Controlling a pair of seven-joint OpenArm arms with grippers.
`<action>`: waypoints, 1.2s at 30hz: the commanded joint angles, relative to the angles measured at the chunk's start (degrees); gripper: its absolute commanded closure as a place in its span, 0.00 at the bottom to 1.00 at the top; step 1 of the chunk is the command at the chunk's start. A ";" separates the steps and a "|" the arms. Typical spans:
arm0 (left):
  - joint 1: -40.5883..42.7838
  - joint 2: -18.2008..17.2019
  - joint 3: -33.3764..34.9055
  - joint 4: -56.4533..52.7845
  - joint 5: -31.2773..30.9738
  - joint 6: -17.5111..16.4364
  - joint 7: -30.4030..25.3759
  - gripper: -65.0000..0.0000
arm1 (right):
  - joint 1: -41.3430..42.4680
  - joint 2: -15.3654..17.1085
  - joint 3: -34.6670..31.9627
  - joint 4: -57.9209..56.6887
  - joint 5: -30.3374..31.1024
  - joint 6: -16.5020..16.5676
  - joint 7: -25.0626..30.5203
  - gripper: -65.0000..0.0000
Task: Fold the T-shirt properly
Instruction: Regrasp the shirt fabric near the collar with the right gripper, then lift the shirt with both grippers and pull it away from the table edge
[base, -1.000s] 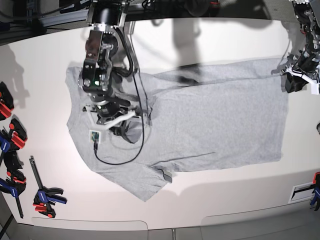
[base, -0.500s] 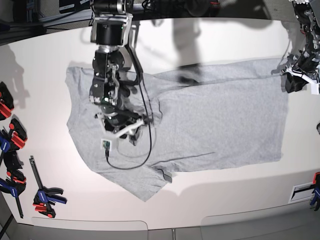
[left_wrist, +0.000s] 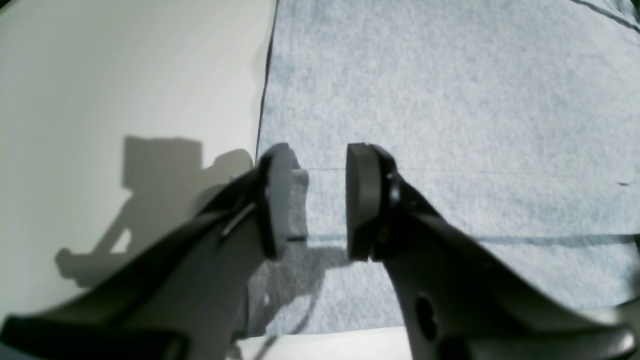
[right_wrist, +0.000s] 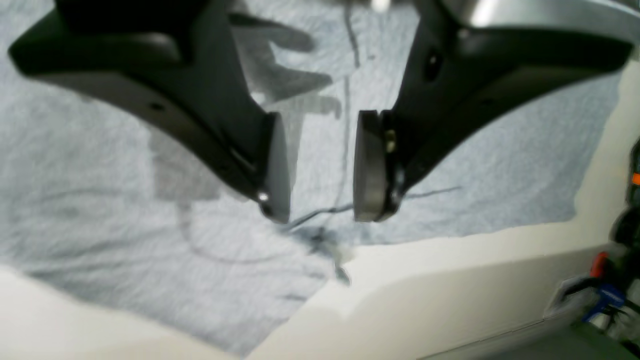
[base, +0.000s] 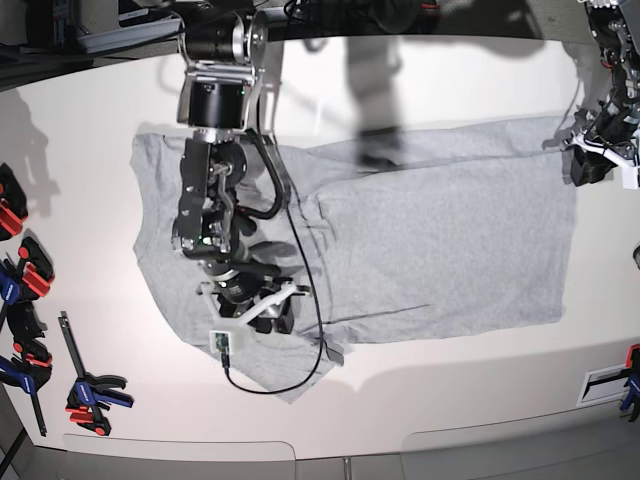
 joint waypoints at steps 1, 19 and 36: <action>-0.17 -1.29 -0.37 0.90 -0.70 -0.22 -1.53 0.73 | 1.55 -0.14 -0.07 2.14 -0.09 0.59 1.09 0.84; -0.17 -1.57 -0.37 0.90 -0.72 -4.52 0.81 0.83 | -27.45 3.82 -0.07 35.56 1.81 0.61 -10.80 1.00; 1.62 1.49 2.40 0.90 7.78 -1.16 -2.56 1.00 | -38.93 6.97 6.56 35.82 -5.49 -7.98 -1.33 1.00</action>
